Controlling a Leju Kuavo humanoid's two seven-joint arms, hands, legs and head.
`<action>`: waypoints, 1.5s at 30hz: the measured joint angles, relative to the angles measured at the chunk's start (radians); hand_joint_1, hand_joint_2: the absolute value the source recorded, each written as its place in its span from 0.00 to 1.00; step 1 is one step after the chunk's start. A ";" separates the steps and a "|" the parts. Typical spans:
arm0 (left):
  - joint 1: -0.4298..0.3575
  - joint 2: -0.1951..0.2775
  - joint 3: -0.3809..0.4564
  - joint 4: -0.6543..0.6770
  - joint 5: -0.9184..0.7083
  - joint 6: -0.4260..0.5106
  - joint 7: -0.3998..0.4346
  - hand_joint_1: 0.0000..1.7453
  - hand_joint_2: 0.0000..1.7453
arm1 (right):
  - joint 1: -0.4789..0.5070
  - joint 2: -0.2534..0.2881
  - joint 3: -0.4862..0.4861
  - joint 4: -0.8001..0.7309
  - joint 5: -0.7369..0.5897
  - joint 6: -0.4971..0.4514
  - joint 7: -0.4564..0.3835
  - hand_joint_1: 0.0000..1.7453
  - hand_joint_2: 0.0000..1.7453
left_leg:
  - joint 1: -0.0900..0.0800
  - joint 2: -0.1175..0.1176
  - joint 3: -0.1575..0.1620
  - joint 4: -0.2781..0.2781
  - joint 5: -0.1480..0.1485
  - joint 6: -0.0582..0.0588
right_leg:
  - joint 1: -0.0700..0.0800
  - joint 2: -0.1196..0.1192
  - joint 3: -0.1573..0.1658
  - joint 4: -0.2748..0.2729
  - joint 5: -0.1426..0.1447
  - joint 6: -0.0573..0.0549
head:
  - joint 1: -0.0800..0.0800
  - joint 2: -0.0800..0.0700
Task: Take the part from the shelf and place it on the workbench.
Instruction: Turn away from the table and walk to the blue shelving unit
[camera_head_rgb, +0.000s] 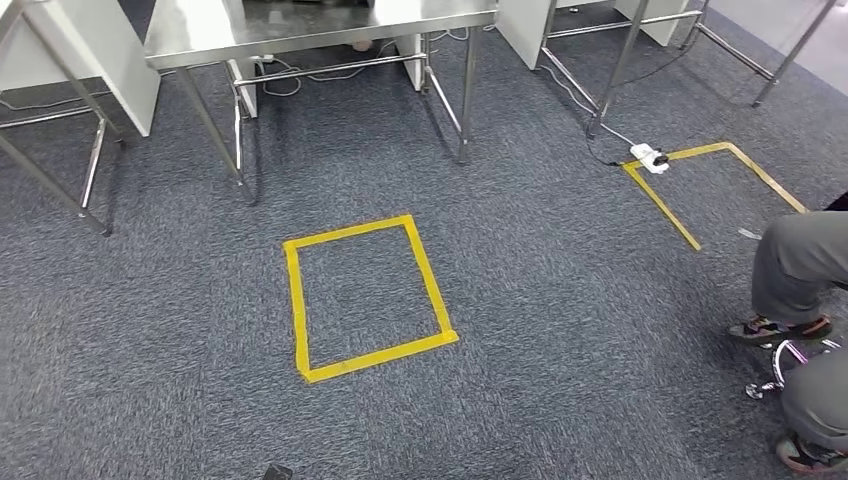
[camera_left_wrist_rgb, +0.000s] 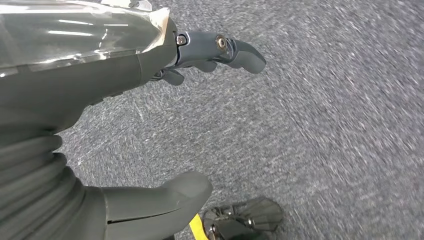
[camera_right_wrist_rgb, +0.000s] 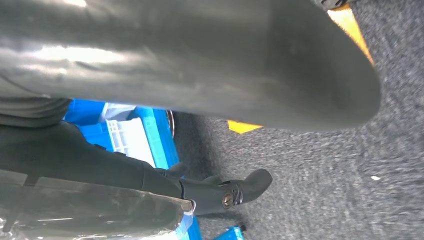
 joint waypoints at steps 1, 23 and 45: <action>0.000 0.000 0.000 0.000 0.000 0.000 0.000 0.00 1.00 | 0.000 0.001 0.000 0.000 0.000 0.000 0.000 0.00 0.00 | 0.004 -0.025 -0.014 0.034 -0.027 -0.006 | -0.006 0.010 0.001 -0.001 0.005 -0.007 | -0.002 0.000; 0.010 0.000 0.000 0.000 -0.002 0.002 -0.001 0.00 0.00 | 0.004 0.002 0.000 0.000 -0.008 0.000 -0.002 0.00 0.00 | 0.009 -0.024 0.001 -0.025 0.024 0.032 | -0.001 0.029 -0.109 0.202 -0.063 0.039 | 0.002 0.000; 0.027 0.000 0.042 0.004 0.070 -0.167 0.087 0.00 0.00 | 0.004 -0.002 0.000 0.000 -0.011 0.083 -0.072 0.00 0.00 | 0.014 -0.155 0.011 -0.007 0.002 0.017 | 0.002 0.159 -0.045 0.017 0.029 0.020 | -0.007 0.000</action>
